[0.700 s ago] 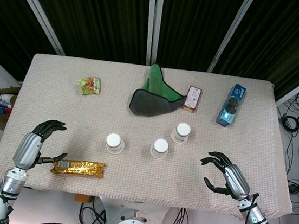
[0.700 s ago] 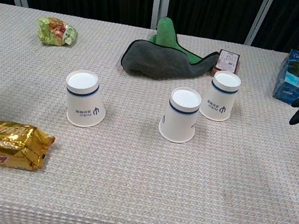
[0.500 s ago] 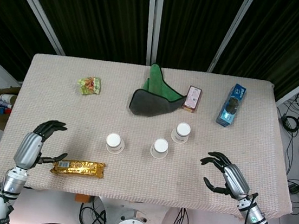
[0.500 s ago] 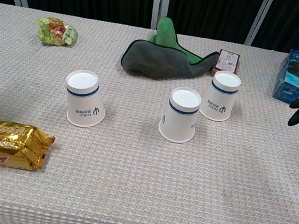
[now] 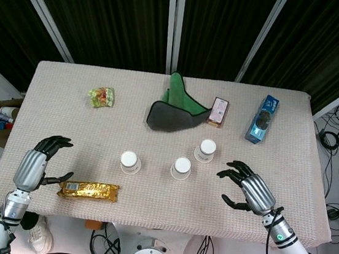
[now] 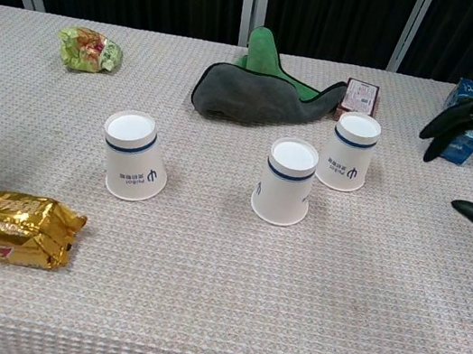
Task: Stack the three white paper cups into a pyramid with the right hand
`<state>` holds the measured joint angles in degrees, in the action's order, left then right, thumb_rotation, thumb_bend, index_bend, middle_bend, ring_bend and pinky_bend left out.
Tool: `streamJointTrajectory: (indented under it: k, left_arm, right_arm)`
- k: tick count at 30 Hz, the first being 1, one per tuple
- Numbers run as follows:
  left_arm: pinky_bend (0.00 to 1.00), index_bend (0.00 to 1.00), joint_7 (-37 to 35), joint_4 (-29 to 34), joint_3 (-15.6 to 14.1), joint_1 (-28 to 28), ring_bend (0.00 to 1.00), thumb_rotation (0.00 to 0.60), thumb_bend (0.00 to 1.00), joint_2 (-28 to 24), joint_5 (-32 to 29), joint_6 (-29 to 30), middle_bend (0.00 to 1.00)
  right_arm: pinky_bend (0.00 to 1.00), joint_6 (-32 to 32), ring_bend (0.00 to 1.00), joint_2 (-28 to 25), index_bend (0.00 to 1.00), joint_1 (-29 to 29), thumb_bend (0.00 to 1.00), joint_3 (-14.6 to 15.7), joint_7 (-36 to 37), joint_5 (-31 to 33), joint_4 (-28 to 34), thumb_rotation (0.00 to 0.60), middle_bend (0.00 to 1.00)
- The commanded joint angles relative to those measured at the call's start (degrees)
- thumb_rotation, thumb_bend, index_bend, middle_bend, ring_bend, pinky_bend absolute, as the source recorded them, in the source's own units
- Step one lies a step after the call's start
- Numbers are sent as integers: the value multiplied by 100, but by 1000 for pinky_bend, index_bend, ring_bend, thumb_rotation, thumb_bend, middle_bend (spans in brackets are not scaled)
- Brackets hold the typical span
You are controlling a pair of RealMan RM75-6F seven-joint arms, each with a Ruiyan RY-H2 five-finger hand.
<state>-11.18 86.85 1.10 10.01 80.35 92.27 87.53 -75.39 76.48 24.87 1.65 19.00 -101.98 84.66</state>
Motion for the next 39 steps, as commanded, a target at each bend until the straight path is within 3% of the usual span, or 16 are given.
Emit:
streamJointTrajectory:
  k: [1,5,13,21,26,31,39]
  left_arm:
    - [209,282,16,-9,-9,-45,174,600,153,18,-34,30,234]
    - [209,283,-29,-46,-29,-129,174,600,153,4,-108,74,234]
    - [209,283,-108,-115,-46,-193,174,600,153,-29,-152,74,234]
    - [209,282,-115,-119,-50,-199,173,600,153,-64,-169,17,234]
    - [209,281,-154,-138,-51,-230,174,600,153,-69,-184,31,234]
    - [209,281,-166,-140,-44,-255,174,600,153,-85,-167,71,234]
    - [209,281,-151,-108,-43,-307,173,600,154,-122,-118,165,234]
  right_arm:
    - [145,1178,61,120,225,683,57,-514,-1387,465,423,600,237]
    - [140,1934,56,367,173,1117,61,-758,-2123,901,471,600,225]
    - [140,2452,56,713,169,1538,203,-959,-2549,1363,320,600,242]
    - [138,2772,56,1016,185,1851,212,-980,-3117,1654,103,600,266]
    - [138,2865,58,1070,276,1930,244,-961,-3315,1844,32,600,336]
    - [137,2829,101,1150,386,2007,346,-968,-3273,1889,-21,600,425]
    - [137,2690,105,1245,401,2192,351,-1044,-3054,1725,32,600,429]
